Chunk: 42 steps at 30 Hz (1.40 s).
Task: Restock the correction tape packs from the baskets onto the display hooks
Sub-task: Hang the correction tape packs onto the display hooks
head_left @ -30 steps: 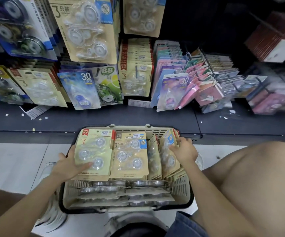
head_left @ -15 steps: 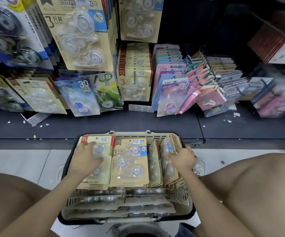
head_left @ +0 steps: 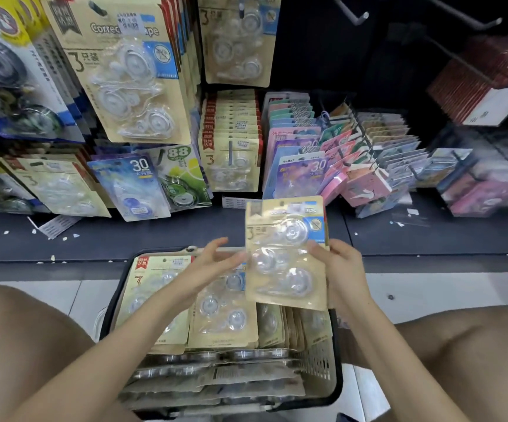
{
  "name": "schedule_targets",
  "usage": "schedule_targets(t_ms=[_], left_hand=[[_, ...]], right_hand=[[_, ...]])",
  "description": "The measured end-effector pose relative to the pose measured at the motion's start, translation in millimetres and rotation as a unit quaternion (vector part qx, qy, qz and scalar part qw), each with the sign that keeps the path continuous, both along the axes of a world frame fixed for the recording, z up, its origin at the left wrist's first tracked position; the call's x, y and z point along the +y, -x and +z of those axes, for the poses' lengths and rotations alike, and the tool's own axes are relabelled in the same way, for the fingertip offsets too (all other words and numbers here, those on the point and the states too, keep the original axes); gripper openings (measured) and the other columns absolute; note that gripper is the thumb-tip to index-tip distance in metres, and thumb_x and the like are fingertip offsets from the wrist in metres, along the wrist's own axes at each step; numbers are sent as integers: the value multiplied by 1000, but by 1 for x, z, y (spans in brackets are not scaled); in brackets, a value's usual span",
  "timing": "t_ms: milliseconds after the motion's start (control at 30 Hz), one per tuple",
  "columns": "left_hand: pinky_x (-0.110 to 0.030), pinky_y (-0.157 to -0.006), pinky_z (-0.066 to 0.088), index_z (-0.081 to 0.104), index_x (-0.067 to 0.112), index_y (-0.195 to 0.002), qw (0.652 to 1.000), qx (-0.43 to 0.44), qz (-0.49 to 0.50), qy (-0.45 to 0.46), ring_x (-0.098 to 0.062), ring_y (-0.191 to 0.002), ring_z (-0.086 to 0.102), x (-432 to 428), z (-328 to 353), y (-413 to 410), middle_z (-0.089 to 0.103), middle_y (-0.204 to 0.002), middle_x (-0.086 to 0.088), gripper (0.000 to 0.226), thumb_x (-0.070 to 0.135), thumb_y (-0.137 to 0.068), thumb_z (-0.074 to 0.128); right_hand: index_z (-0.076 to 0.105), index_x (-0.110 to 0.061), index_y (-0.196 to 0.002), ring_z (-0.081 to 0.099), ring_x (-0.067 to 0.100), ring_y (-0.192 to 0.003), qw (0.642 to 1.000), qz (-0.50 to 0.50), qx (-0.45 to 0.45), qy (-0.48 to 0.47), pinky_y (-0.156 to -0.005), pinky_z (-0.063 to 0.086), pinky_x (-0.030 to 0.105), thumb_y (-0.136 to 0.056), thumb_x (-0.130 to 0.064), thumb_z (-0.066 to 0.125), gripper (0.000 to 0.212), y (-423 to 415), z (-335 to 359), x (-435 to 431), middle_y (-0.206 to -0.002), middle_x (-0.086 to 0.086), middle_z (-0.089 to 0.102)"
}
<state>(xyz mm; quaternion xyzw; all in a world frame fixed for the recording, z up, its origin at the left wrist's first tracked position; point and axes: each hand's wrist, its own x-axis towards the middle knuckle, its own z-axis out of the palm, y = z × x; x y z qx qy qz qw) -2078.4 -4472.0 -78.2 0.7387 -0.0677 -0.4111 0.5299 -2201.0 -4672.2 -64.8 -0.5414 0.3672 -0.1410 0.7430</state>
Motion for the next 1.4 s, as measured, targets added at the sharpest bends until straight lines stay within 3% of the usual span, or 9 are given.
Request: schedule_targets(t_ms=[100, 200, 333, 433, 633, 867, 1067, 1233, 1400], left_hand=[[-39, -107, 43, 52, 25, -136, 989, 113, 70, 60, -19, -121, 59, 0, 6, -4, 66, -127, 4, 121, 73, -32, 88], [-32, -85, 57, 62, 14, -126, 977, 115, 151, 97, -18, -104, 69, 5, 12, -11, 72, -117, -4, 65, 36, -70, 87], [-24, -67, 55, 69, 15, -104, 981, -35, 183, 51, -17, -88, 72, 26, 16, -20, 76, -100, -2, 30, 17, -78, 82], [-28, -73, 54, 68, 24, -95, 973, -157, 166, -41, -12, -87, 70, 42, 17, -27, 75, -90, 8, 32, 28, -70, 88], [-23, -65, 44, 63, 32, -94, 921, -327, 112, -179, -10, -83, 64, 56, 35, -31, 70, -87, 15, 26, 39, -76, 81], [-33, -78, 51, 66, 22, -112, 907, -368, 99, -177, -15, -93, 66, 60, 56, -35, 73, -100, 9, 44, 42, -76, 81], [-24, -69, 46, 65, 25, -110, 908, -369, 104, -169, -11, -88, 64, 70, 65, -32, 70, -95, 12, 40, 40, -77, 81], [-38, -82, 53, 64, 26, -106, 908, -378, 113, -142, -17, -92, 66, 78, 78, -29, 72, -97, 8, 44, 46, -73, 84], [-22, -74, 46, 56, 36, -102, 903, -389, 172, -62, -5, -91, 62, 72, 111, -33, 63, -95, 24, 39, 35, -75, 83]], right_hand=[[66, 8, -103, 68, 28, -71, 991, 54, -11, -119, -62, 58, 35, -90, -6, 65, 19, -22, 6, 26, -88, 18, 71], [68, 1, -107, 71, 24, -80, 981, 127, -5, -147, -72, 59, 36, -96, -15, 59, 21, -42, -4, 42, -96, 14, 74], [64, -25, -86, 64, 16, -96, 969, 208, 126, 47, -89, 50, 36, -97, -40, 59, 19, -56, -33, 48, -99, -4, 69], [65, -25, -98, 64, 19, -105, 888, 283, 261, 251, -84, 47, 34, -84, -61, 64, 39, -61, -76, 51, -103, -7, 67], [61, -18, -112, 64, 21, -105, 813, 314, 332, 360, -70, 44, 28, -80, -63, 66, 56, -64, -112, 82, -103, -4, 66], [47, -14, -130, 55, 27, -122, 812, 288, 364, 354, -92, 50, 34, -67, -66, 75, 86, -75, -127, 93, -133, 8, 56], [63, -22, -110, 64, 15, -90, 884, 274, 284, 249, -69, 44, 26, -69, -47, 85, 53, -73, -127, 85, -100, -7, 70], [61, -19, -93, 67, 24, -92, 966, 183, 120, 138, -78, 54, 35, -76, -3, 80, 30, -69, -81, 64, -100, 6, 71], [57, -35, -92, 66, 17, -95, 952, 87, 6, 294, -88, 51, 41, -83, -14, 73, 28, -75, 13, 21, -98, -7, 70]])
